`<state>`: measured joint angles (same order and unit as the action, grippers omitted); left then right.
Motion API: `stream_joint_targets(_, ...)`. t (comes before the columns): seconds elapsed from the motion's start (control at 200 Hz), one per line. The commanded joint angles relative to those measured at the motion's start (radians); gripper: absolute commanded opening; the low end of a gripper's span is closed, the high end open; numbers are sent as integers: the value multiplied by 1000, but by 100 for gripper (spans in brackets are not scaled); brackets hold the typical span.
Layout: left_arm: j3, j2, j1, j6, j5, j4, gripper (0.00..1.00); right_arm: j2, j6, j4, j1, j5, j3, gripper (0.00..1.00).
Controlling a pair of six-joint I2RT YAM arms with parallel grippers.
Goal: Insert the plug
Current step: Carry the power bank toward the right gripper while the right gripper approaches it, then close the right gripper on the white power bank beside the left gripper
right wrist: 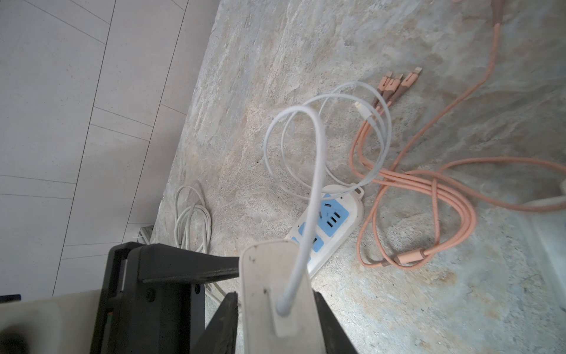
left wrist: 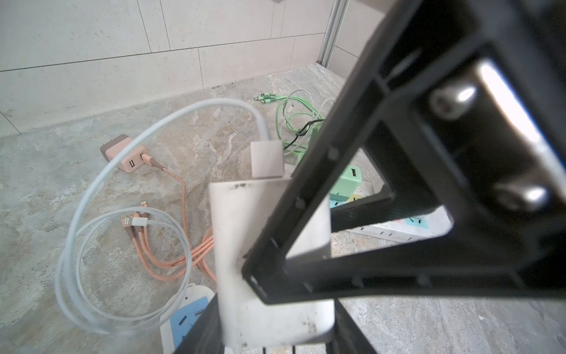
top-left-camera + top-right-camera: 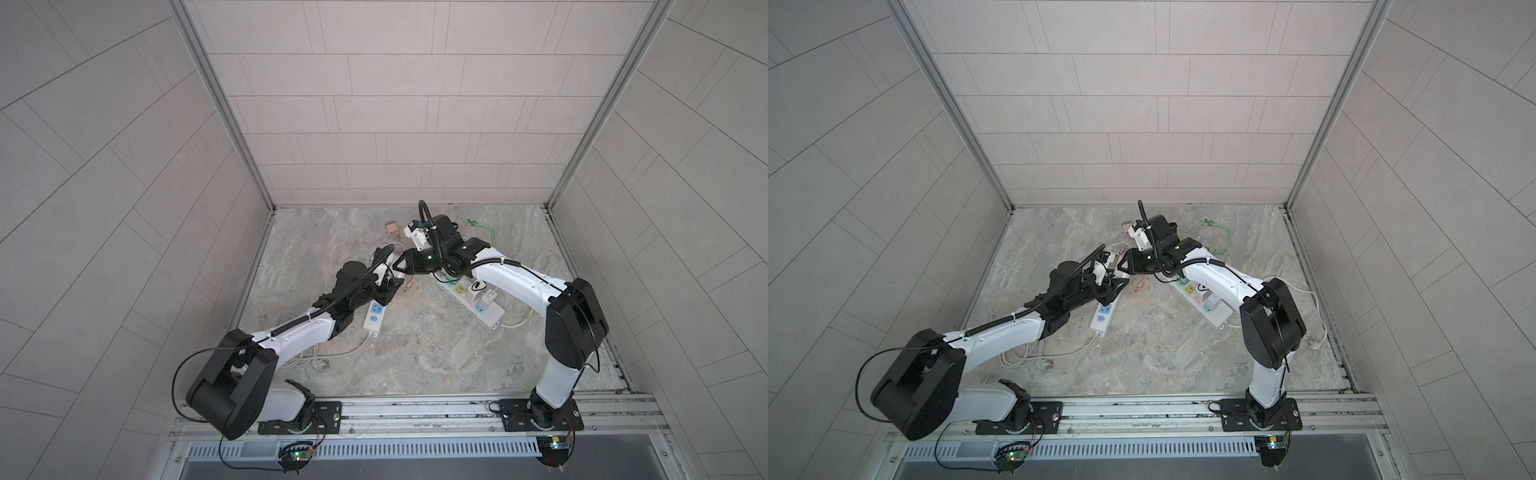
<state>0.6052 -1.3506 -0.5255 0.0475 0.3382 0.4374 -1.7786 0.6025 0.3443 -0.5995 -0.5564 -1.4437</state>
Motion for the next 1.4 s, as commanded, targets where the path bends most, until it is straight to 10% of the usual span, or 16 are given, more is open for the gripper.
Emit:
stream_joint_targets(0.0, -7, 9, -7, -26, 28, 23, 39, 8, -9, -17, -6, -22, -11, 37)
stream_joint_targets(1.396, -54, 35, -8, -99, 30, 55, 36, -47, -149, 227, 12, -97, -123, 38)
